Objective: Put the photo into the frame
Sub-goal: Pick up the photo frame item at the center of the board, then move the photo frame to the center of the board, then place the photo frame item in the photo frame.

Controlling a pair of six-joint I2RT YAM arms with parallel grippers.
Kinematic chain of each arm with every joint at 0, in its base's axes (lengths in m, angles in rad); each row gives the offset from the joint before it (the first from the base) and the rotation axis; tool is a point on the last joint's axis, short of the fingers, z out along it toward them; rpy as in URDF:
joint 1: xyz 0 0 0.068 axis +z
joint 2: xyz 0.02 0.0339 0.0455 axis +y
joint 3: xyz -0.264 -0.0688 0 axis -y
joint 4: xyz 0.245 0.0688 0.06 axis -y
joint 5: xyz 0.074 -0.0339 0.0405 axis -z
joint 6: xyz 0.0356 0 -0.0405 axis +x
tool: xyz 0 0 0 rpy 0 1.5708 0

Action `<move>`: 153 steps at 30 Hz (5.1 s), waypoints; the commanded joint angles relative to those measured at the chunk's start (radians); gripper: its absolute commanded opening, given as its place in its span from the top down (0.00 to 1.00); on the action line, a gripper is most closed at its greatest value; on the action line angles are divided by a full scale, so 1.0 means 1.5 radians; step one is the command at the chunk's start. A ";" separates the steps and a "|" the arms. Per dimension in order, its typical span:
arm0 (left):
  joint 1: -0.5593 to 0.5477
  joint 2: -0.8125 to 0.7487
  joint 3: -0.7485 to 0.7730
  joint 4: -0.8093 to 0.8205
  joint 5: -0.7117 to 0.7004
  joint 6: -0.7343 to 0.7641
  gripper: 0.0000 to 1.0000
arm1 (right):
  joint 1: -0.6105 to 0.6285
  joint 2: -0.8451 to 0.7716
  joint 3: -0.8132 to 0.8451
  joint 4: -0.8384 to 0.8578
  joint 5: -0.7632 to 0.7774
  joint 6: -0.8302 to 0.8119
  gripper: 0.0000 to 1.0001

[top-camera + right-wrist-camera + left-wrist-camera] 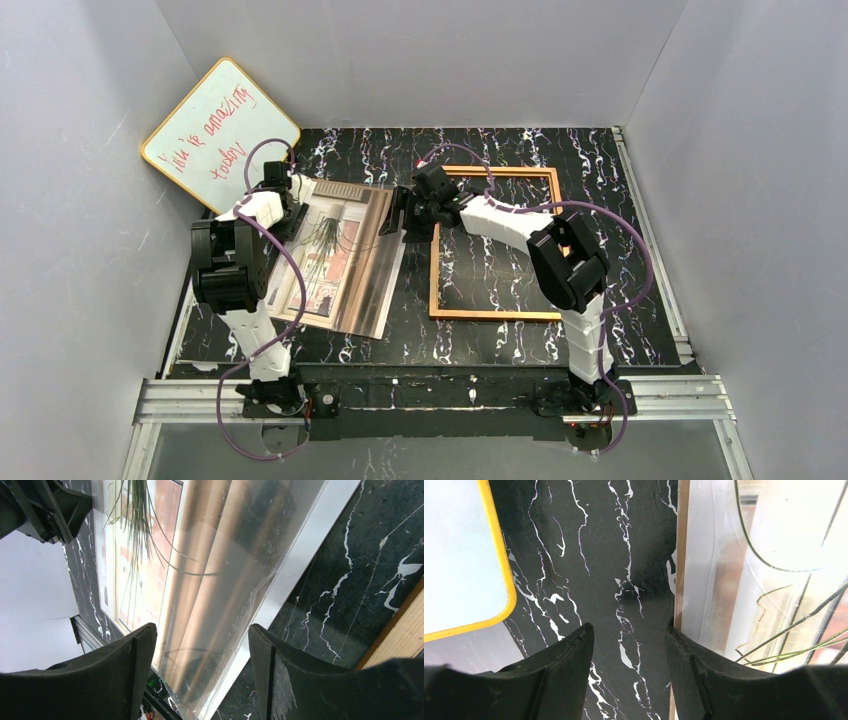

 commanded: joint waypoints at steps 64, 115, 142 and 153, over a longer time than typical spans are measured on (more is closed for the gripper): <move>-0.325 0.134 0.418 -0.340 0.213 -0.163 0.11 | -0.458 -0.418 -0.020 -0.386 -0.129 -0.252 0.99; -0.407 0.155 0.421 -0.258 0.207 -0.196 0.23 | -0.462 -0.454 -0.084 -0.400 -0.164 -0.254 0.99; -0.242 0.060 0.294 -0.267 0.295 -0.185 0.18 | -0.458 -0.306 -0.156 -0.327 -0.362 -0.318 0.99; -0.304 0.053 0.186 -0.229 0.209 -0.141 0.19 | -0.457 -0.218 -0.200 -0.281 -0.262 -0.328 0.82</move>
